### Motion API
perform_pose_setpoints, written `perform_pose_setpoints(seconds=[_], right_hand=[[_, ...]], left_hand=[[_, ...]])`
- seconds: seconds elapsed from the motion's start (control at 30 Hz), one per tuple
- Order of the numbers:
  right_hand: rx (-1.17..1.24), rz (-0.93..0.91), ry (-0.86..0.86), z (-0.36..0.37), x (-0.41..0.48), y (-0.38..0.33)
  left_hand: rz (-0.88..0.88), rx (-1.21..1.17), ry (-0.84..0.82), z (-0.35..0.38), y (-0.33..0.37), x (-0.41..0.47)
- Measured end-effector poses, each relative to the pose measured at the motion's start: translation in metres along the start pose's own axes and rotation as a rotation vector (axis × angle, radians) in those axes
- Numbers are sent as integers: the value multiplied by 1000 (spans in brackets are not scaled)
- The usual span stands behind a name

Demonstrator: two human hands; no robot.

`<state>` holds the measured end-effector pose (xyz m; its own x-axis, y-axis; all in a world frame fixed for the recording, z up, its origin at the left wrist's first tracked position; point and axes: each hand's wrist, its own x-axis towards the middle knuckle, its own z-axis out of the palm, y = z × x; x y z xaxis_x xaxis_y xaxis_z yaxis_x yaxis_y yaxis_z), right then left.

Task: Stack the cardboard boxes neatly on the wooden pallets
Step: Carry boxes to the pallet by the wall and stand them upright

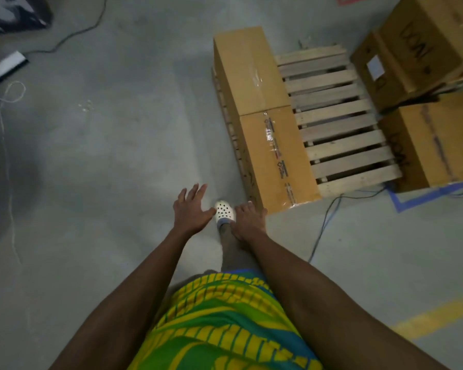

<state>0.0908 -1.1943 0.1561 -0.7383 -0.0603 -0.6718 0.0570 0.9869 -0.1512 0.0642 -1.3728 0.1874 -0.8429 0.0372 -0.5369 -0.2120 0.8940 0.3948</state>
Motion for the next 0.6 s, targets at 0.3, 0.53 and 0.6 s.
perform_pose_setpoints(seconds=[0.3,0.53,0.6], right_hand=[[-77,-133,34,109,-158,13],[117,99,79,137,-221,100],[125,166,69,148,-237,131]], left_hand=[[-40,64,69,87,-48,-171],[-48,54,37,152,-18,-242],[-35,64,35,170,0,-254]])
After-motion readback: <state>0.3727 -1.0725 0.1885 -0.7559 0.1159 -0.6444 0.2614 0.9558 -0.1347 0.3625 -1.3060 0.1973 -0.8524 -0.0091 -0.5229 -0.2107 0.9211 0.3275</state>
